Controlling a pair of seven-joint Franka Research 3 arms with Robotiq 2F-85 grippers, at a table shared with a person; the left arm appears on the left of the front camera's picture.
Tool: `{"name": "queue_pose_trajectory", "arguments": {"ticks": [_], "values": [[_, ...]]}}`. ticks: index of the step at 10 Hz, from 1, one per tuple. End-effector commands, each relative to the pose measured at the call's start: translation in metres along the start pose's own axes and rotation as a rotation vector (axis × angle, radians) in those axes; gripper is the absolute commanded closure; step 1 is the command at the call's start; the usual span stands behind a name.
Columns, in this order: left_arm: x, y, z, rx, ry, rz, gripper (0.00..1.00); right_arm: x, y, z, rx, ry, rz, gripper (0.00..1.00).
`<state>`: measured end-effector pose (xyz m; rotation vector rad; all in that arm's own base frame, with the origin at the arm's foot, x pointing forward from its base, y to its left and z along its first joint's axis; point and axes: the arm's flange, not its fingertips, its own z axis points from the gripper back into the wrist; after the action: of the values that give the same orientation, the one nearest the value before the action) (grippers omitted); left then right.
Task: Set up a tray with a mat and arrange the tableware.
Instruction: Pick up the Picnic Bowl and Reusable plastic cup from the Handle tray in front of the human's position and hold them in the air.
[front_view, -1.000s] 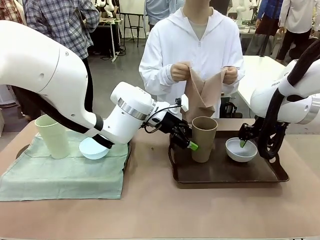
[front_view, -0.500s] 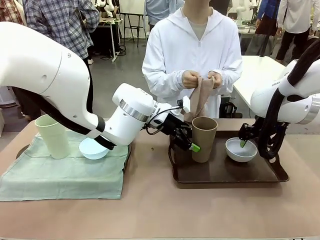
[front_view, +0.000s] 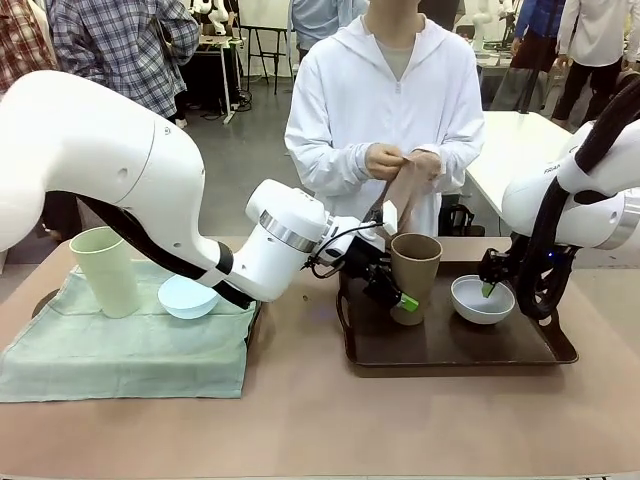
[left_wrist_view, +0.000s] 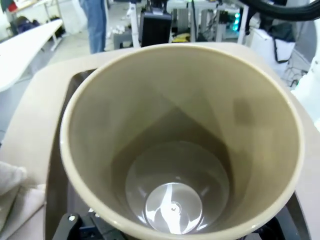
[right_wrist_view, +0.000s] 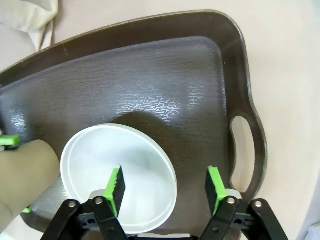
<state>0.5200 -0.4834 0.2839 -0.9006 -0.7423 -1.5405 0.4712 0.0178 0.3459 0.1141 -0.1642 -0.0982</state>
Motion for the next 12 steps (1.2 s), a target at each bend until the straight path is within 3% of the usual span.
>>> {"name": "queue_pose_trajectory", "arguments": {"ticks": [1, 2, 4, 5, 6, 7, 8, 9, 11, 12], "values": [[-0.001, 0.002, 0.006, 0.015, -0.031, -0.034, 0.58, 0.002, -0.002, -0.001, 0.003, 0.014, 0.023, 0.69], [-0.003, 0.001, 0.007, 0.019, -0.026, -0.034, 1.0, 0.003, -0.004, 0.001, -0.001, 0.009, 0.021, 1.0], [-0.005, 0.001, 0.011, 0.026, -0.013, -0.032, 1.0, 0.002, -0.005, 0.007, -0.006, -0.002, 0.018, 1.0], [-0.004, 0.001, 0.013, 0.028, -0.002, -0.03, 0.76, 0.003, -0.005, 0.009, -0.007, -0.008, 0.016, 0.95], [-0.005, -0.001, 0.016, 0.033, 0.005, -0.028, 0.76, 0.002, -0.006, 0.01, -0.008, -0.01, 0.015, 1.0], [-0.006, -0.002, 0.02, 0.038, 0.007, -0.025, 1.0, 0.002, -0.006, 0.009, -0.01, -0.01, 0.015, 1.0], [-0.005, -0.004, 0.024, 0.042, 0.011, -0.026, 0.76, 0.003, -0.005, 0.012, -0.013, -0.015, 0.017, 1.0], [0.0, -0.008, 0.033, 0.048, 0.018, -0.026, 1.0, 0.003, -0.004, 0.022, -0.017, -0.027, 0.021, 1.0], [0.034, -0.033, 0.072, 0.046, 0.005, -0.044, 1.0, -0.007, 0.0, 0.074, -0.03, 0.001, 0.043, 1.0], [0.062, -0.052, 0.102, 0.084, -0.005, -0.093, 1.0, -0.017, 0.004, 0.115, -0.039, -0.034, 0.066, 1.0]]}}
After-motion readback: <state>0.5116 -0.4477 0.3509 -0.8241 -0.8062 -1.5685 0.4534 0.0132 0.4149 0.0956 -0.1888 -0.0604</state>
